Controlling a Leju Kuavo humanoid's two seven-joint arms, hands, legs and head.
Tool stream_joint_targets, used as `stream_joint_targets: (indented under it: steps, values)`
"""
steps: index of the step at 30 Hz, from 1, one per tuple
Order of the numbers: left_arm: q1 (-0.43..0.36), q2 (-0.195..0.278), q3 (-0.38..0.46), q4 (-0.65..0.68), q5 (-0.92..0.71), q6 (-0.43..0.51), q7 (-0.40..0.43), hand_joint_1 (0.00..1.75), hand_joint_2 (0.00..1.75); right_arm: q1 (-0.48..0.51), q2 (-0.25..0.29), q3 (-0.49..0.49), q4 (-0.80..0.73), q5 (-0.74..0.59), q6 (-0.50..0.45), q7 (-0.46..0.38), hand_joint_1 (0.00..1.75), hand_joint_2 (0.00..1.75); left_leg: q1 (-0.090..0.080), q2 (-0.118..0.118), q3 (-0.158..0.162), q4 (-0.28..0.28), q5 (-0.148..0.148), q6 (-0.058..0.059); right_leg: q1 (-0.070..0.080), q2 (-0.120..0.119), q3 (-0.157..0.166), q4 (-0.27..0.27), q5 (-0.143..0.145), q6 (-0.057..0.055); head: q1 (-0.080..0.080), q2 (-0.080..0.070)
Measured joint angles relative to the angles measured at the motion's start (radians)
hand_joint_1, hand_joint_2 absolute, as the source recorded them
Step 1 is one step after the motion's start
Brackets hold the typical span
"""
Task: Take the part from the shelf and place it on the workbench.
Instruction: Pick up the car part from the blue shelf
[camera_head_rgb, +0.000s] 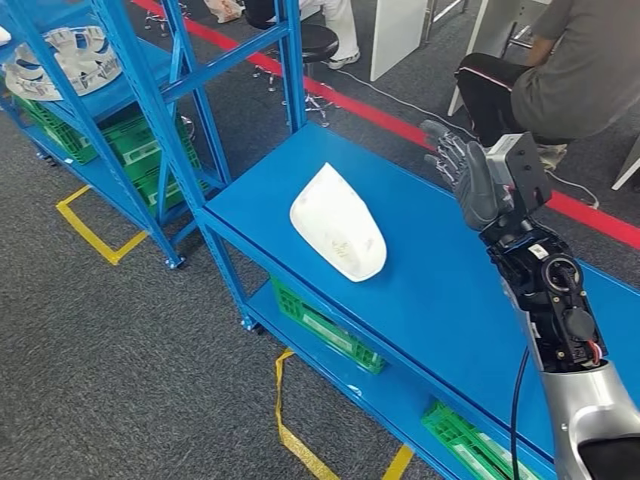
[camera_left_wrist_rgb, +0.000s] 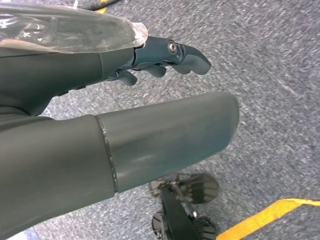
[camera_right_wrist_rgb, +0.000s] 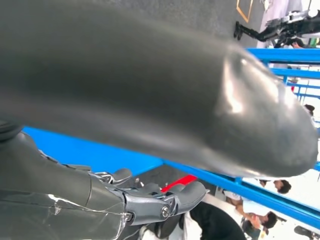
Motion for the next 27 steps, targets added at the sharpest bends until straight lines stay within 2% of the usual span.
stream_joint_targets:
  steps: [1, 2, 3, 7, 8, 9, 11, 12, 13, 14, 16, 17, 18, 20, 22, 23, 25, 26, 27]
  values:
    - [-0.001, 0.0, 0.0, 0.0, 0.0, 0.0, 0.0, 0.0, 0.0, -0.001, 0.0, 0.0, 0.0, 0.0, 0.0, 0.0, 0.0, 0.0, 0.0, 0.0, 0.036, -0.076, 0.034, 0.001, 0.001, 0.0, 0.005, 0.0, -0.005, 0.004, -0.002, 0.0]
    - [-0.002, 0.001, 0.0, 0.0, 0.0, 0.0, 0.0, 0.0, 0.0, -0.001, 0.0, 0.0, 0.0, 0.0, 0.0, 0.0, 0.0, 0.0, 0.0, 0.0, 0.063, -0.135, 0.055, 0.004, 0.002, 0.001, 0.008, 0.001, -0.01, 0.009, -0.004, 0.0]
    - [-0.003, 0.001, 0.0, 0.0, 0.0, 0.0, 0.0, 0.0, 0.0, -0.002, 0.0, 0.0, 0.0, 0.0, 0.0, 0.0, 0.0, 0.0, -0.001, 0.0, 0.079, -0.171, 0.063, 0.008, 0.004, 0.002, 0.009, 0.002, -0.013, 0.014, -0.005, 0.0]
    - [-0.003, 0.0, 0.0, 0.0, 0.0, 0.0, 0.0, 0.0, 0.0, -0.003, 0.0, 0.001, 0.0, 0.0, 0.0, 0.0, 0.0, 0.0, -0.005, 0.0, 0.089, -0.186, 0.056, 0.033, 0.001, 0.003, 0.004, 0.013, -0.032, 0.033, 0.001, 0.0]
    - [-0.004, 0.001, 0.0, 0.0, 0.0, 0.0, 0.0, 0.0, 0.0, -0.003, 0.0, 0.001, 0.0, 0.0, -0.001, 0.0, 0.0, 0.0, -0.004, 0.0, 0.093, -0.188, 0.055, 0.039, 0.0, 0.003, -0.009, 0.045, -0.051, 0.037, 0.005, 0.0]
    - [-0.004, 0.001, 0.0, 0.0, 0.0, 0.0, 0.0, 0.0, 0.0, -0.003, 0.0, 0.001, 0.0, 0.0, -0.001, 0.0, 0.0, 0.0, -0.004, 0.0, 0.097, -0.189, 0.053, 0.044, -0.001, 0.002, -0.035, 0.1, -0.078, 0.039, 0.01, 0.0]
    - [-0.005, 0.001, 0.0, 0.0, 0.0, 0.0, 0.0, 0.0, 0.0, 0.0, 0.0, 0.002, 0.002, 0.0, -0.002, 0.0, 0.0, 0.0, -0.007, 0.0, 0.103, -0.188, 0.048, 0.05, 0.0, 0.002, -0.109, 0.249, -0.135, 0.041, 0.021, 0.0]
    - [-0.004, 0.001, 0.0, 0.0, 0.0, 0.0, 0.0, 0.0, 0.0, 0.003, 0.0, 0.002, 0.003, 0.0, -0.002, 0.0, 0.0, 0.0, -0.009, -0.001, 0.106, -0.188, 0.045, 0.052, 0.0, 0.002, -0.141, 0.304, -0.146, 0.04, 0.025, 0.0]
    - [-0.004, 0.0, 0.0, 0.0, 0.0, 0.0, 0.0, 0.0, 0.0, 0.006, 0.0, 0.002, 0.004, 0.0, -0.002, 0.0, 0.0, 0.0, -0.01, -0.001, 0.11, -0.188, 0.042, 0.053, 0.001, 0.002, -0.157, 0.321, -0.138, 0.038, 0.028, 0.0]
    - [-0.004, 0.0, 0.0, 0.0, 0.0, 0.0, 0.0, 0.0, 0.0, 0.009, 0.0, 0.002, 0.005, 0.0, -0.002, 0.0, 0.0, 0.0, -0.012, -0.002, 0.116, -0.188, 0.038, 0.053, 0.002, 0.002, -0.152, 0.296, -0.109, 0.034, 0.032, 0.0]
    - [-0.004, -0.001, 0.0, 0.0, 0.0, -0.001, 0.0, 0.0, 0.0, 0.01, 0.0, 0.002, 0.004, 0.0, -0.002, 0.0, 0.0, 0.0, -0.013, -0.004, 0.129, -0.188, 0.03, 0.052, 0.009, 0.002, -0.097, 0.156, -0.023, 0.02, 0.039, 0.0]
    - [-0.005, -0.001, 0.0, 0.0, 0.0, -0.001, 0.0, 0.0, 0.0, 0.009, 0.0, 0.002, 0.004, 0.0, -0.003, 0.0, 0.0, 0.0, -0.015, -0.004, 0.132, -0.188, 0.027, 0.049, 0.013, 0.002, -0.068, 0.088, 0.006, 0.013, 0.04, 0.0]
    - [-0.005, -0.002, 0.0, 0.0, 0.0, -0.001, 0.0, 0.0, 0.0, 0.008, 0.0, 0.002, 0.004, 0.0, -0.003, 0.0, 0.0, 0.0, -0.015, -0.004, 0.131, -0.187, 0.025, 0.045, 0.018, 0.002, -0.047, 0.042, 0.02, 0.007, 0.041, 0.0]
    - [-0.005, -0.003, 0.0, 0.0, 0.0, -0.001, 0.0, 0.0, 0.0, 0.008, 0.0, 0.002, 0.004, 0.0, -0.004, 0.0, 0.0, 0.0, -0.015, -0.004, 0.126, -0.187, 0.026, 0.036, 0.024, 0.004, -0.032, 0.012, 0.019, 0.003, 0.04, 0.0]
    - [-0.005, -0.003, 0.0, 0.0, 0.0, -0.001, 0.0, 0.0, 0.0, 0.009, 0.0, 0.002, 0.003, 0.0, -0.004, -0.001, 0.0, 0.0, -0.015, -0.003, 0.124, -0.182, 0.02, 0.026, 0.019, 0.005, -0.024, 0.0, 0.021, -0.001, 0.04, 0.0]
    - [-0.006, -0.003, 0.0, 0.0, 0.0, -0.001, 0.0, 0.0, 0.0, 0.009, 0.0, 0.002, 0.003, 0.0, -0.004, -0.001, 0.0, 0.0, -0.015, -0.002, 0.116, -0.16, 0.007, 0.021, 0.015, 0.005, -0.018, -0.006, 0.023, -0.004, 0.037, 0.0]
    - [-0.007, -0.001, 0.0, 0.0, 0.0, -0.001, 0.0, 0.0, 0.0, 0.008, 0.0, 0.002, 0.002, 0.0, -0.004, -0.001, 0.0, 0.0, -0.011, -0.001, 0.062, -0.046, -0.049, 0.011, 0.012, 0.002, -0.011, -0.012, 0.024, -0.009, 0.026, 0.0]
    - [-0.006, 0.0, 0.0, 0.0, 0.0, -0.001, 0.0, 0.0, 0.0, 0.009, 0.0, 0.003, 0.002, 0.0, -0.004, -0.001, 0.0, 0.0, -0.01, -0.001, 0.02, 0.032, -0.08, 0.007, 0.011, 0.001, -0.011, -0.012, 0.023, -0.011, 0.02, 0.0]
    - [-0.005, 0.0, 0.0, 0.0, 0.0, -0.001, 0.0, 0.0, 0.0, 0.011, 0.0, 0.003, 0.002, 0.0, -0.004, -0.001, 0.0, 0.0, -0.007, -0.001, -0.017, 0.095, -0.099, 0.003, 0.011, 0.0, -0.011, -0.012, 0.022, -0.012, 0.014, 0.0]
